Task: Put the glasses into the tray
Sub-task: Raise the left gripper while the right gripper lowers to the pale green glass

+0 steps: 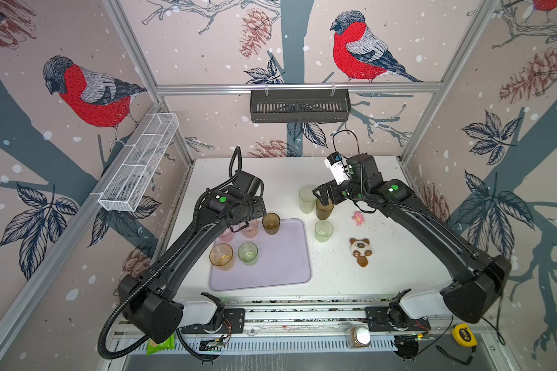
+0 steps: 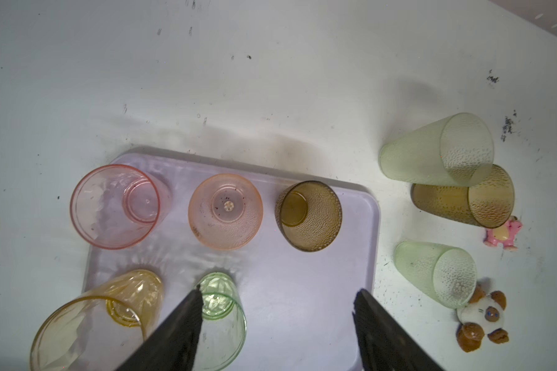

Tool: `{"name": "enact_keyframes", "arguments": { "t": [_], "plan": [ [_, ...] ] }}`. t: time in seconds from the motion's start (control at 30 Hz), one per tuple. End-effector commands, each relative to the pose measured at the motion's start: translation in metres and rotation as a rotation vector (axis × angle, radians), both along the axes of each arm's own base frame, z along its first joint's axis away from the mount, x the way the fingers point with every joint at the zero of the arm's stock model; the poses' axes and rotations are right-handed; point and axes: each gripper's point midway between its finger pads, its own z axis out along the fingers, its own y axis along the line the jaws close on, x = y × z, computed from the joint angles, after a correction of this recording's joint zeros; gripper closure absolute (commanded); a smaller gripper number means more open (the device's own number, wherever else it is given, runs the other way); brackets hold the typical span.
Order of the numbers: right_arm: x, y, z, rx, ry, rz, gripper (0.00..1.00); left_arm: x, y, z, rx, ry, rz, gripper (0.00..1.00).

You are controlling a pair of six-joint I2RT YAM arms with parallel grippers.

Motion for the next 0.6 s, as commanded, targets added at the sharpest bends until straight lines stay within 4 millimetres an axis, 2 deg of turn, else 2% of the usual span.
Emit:
{"name": "enact_keyframes", "arguments": {
  "t": [0.0, 0.2, 0.57],
  "plan": [
    [-0.009, -0.017, -0.01, -0.032, 0.064, -0.066, 0.0, 0.018, -0.021, 0.019, -0.075, -0.088, -0.066, 0.25],
    [-0.023, -0.033, -0.029, -0.071, 0.126, -0.105, 0.0, 0.031, -0.044, 0.037, -0.179, -0.178, -0.131, 0.21],
    [-0.04, -0.041, -0.077, -0.104, 0.283, -0.128, 0.01, 0.032, -0.064, 0.038, -0.248, -0.202, -0.209, 0.17]
  ]
}}
